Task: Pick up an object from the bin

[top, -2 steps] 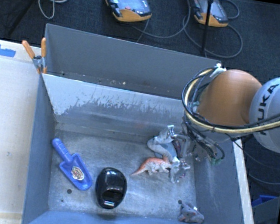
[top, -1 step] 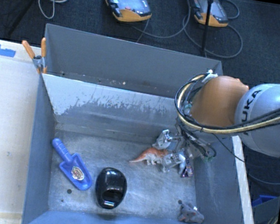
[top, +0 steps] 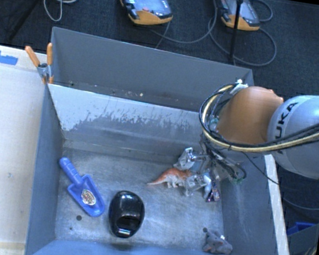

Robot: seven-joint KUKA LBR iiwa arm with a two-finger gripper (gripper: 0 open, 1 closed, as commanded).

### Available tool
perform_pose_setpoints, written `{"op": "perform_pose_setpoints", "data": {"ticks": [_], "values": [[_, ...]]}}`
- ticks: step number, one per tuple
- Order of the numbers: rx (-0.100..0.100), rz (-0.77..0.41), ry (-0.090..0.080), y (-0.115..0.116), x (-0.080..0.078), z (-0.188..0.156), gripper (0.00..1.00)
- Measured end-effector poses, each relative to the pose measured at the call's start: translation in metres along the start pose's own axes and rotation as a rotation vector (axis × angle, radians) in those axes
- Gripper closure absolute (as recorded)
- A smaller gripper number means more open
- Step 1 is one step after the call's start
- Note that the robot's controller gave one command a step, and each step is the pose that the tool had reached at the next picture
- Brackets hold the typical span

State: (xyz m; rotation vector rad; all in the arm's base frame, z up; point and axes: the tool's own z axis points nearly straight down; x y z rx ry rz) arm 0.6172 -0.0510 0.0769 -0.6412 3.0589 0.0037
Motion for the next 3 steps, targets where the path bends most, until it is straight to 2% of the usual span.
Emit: {"op": "perform_pose_setpoints", "data": {"ticks": [1, 2, 3], "values": [[-0.003, -0.105, 0.016, -0.008, 0.011, -0.121, 1.0], [-0.003, -0.104, 0.016, -0.009, 0.011, -0.121, 1.0], [-0.007, -0.188, 0.018, -0.015, 0.017, -0.157, 1.0]]}}
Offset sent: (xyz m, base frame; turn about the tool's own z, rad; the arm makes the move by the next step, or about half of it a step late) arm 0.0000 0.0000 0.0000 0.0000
